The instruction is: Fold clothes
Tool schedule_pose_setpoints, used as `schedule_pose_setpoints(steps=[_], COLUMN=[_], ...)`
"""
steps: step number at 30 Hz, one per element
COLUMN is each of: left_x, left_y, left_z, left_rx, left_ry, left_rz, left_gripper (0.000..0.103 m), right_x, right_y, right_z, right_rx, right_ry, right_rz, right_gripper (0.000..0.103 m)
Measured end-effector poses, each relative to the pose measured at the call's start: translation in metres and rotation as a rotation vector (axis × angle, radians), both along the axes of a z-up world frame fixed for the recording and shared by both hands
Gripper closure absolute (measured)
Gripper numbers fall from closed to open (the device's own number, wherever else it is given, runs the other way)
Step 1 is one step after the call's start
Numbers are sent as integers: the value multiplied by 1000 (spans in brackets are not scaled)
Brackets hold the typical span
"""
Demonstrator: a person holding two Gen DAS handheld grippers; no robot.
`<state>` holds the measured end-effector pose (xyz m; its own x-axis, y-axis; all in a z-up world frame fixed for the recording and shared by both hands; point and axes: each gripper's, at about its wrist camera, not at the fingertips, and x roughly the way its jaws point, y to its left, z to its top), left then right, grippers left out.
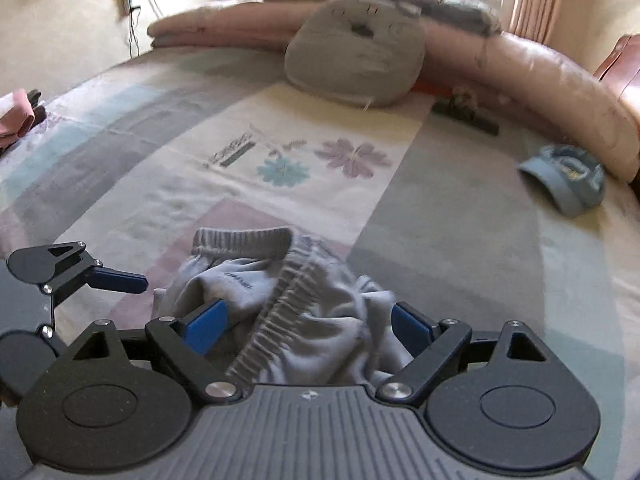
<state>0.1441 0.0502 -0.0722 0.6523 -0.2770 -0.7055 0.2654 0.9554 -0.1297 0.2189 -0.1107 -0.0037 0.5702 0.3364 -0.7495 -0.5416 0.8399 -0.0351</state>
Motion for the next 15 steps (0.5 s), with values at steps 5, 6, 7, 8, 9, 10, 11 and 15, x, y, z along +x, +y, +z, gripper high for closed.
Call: schedule_pose_setpoints(steps=[5,6,7,8,9,10,11,15], left_x=[-5,-5,-5,-5,-5,-3,-2,6], left_y=[2,1,0,-2,-4,-7,-10,-22], left_z=[-1,0,1,3,5,6,8,12], left_rx=[-5,-6,-8,-11,-12,-13,-13,5], left_ry=[0,-4,-10,-17,-24,-32,-40,-44], left_rz=[1,-4,-11,-18,-26,-34,-43,-53], left_gripper=[1,1,1,1,1,1,1,1], right_x=[0,0,-1,-2,-3,-3,-2,-2], right_y=[-6,-16,-26,-36,-47,-57,-67,-91], right_z=[-10,-8,-7,-6,-5,-6,-8,-13], right_rx=[-111,-111,-118,-125,-132,-126,-119,-19], right_ry=[-28,-31,-36,-42,-47,-36,-24,23], right_rz=[-37,-55,-73,-91,-109,-124,-139,-153], right_gripper=[12,12,12,12,11,11,11,12])
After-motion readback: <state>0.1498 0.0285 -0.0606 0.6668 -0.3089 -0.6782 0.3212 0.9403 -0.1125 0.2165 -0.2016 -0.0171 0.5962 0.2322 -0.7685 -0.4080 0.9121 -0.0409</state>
